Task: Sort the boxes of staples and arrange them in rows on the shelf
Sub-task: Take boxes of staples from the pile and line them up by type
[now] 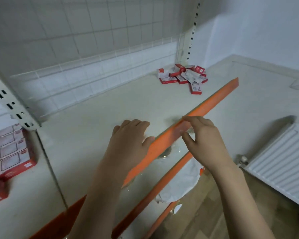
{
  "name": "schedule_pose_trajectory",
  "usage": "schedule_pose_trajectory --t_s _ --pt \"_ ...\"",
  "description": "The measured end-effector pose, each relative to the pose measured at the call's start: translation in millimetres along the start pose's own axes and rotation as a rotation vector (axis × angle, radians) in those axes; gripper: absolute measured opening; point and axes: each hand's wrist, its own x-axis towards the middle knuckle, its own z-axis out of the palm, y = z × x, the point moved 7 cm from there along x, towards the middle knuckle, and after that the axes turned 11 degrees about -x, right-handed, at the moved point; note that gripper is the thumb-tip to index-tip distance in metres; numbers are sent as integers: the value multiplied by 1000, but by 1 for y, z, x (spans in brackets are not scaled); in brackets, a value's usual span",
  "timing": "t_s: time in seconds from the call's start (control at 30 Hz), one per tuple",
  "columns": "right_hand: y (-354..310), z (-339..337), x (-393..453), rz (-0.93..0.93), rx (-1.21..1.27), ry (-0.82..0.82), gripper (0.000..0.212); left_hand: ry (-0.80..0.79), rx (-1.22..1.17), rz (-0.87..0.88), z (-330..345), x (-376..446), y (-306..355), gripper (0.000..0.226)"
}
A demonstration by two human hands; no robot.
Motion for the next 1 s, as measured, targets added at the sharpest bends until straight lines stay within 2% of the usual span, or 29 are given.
schedule_pose_trajectory --t_s 0.27,0.5,0.87,1.0 --pt "52 9 39 102 -35 -18 43 -43 -12 78 27 69 16 43" --pt "101 23 82 101 -12 -51 43 -50 21 45 55 122 29 44" --pt "190 17 168 -29 -35 -97 41 19 -13 -147 115 235 81 46" --pt "212 22 182 -64 -19 -116 41 5 -30 -283 132 268 83 65"
